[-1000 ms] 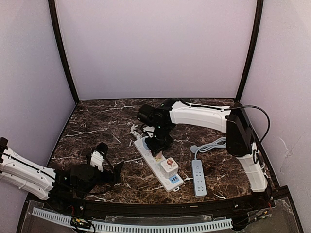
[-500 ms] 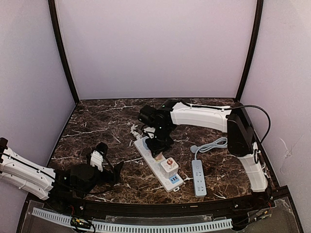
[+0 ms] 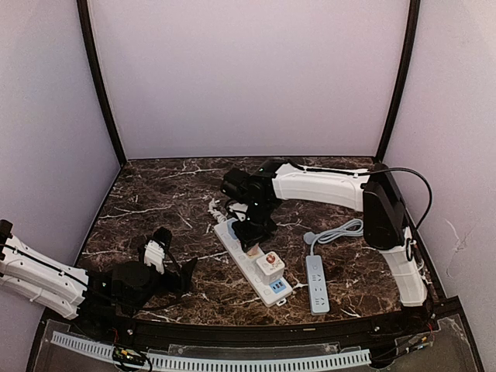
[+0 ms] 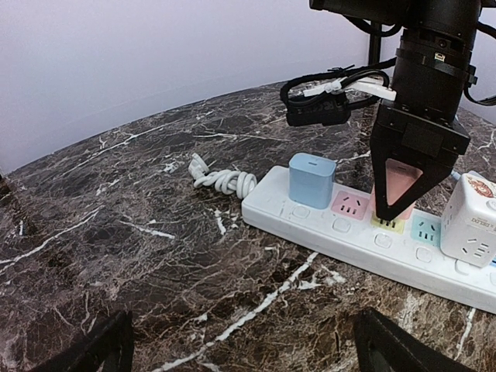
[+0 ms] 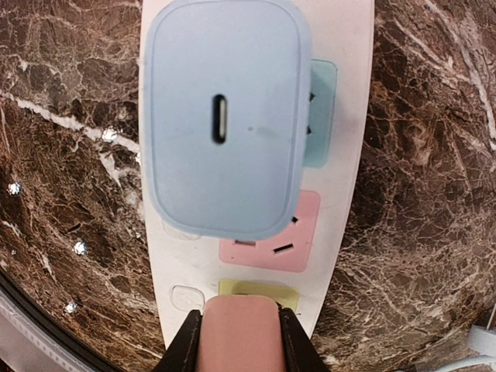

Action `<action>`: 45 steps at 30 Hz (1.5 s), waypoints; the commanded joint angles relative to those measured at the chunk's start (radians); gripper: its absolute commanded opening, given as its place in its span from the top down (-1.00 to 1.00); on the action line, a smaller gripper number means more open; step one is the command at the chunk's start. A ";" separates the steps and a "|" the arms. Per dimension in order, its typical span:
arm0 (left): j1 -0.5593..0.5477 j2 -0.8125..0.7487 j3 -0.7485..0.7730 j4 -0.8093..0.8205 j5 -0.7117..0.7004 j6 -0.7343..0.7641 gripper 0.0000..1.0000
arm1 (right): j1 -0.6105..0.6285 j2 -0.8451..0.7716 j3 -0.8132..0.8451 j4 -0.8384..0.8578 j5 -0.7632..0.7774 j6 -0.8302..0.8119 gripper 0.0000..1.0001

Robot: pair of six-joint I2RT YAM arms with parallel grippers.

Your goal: Insert the plug

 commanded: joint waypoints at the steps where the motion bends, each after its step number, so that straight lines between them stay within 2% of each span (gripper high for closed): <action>1: 0.007 -0.009 -0.008 0.007 0.007 0.000 -0.97 | 0.007 0.032 -0.006 -0.088 0.030 -0.015 1.00; 14: 0.007 -0.008 -0.011 0.009 0.009 -0.001 -0.97 | 0.015 0.047 0.039 -0.138 -0.004 -0.008 1.00; 20: 0.007 -0.014 -0.014 0.006 0.010 -0.003 -0.98 | 0.019 0.062 -0.024 -0.072 -0.003 0.005 1.00; 34: 0.007 -0.035 -0.017 -0.006 0.010 -0.004 -0.97 | 0.065 0.089 -0.091 -0.053 0.142 0.083 1.00; 39: 0.007 -0.043 -0.018 -0.012 0.014 -0.008 -0.97 | 0.070 0.090 -0.136 -0.013 0.130 0.094 0.99; 42: 0.007 -0.048 -0.020 -0.014 0.013 -0.009 -0.98 | 0.070 0.082 -0.145 0.002 0.113 0.088 0.74; 45: 0.007 -0.049 -0.019 -0.014 0.013 -0.009 -0.98 | 0.070 0.054 -0.126 0.011 0.086 0.080 0.40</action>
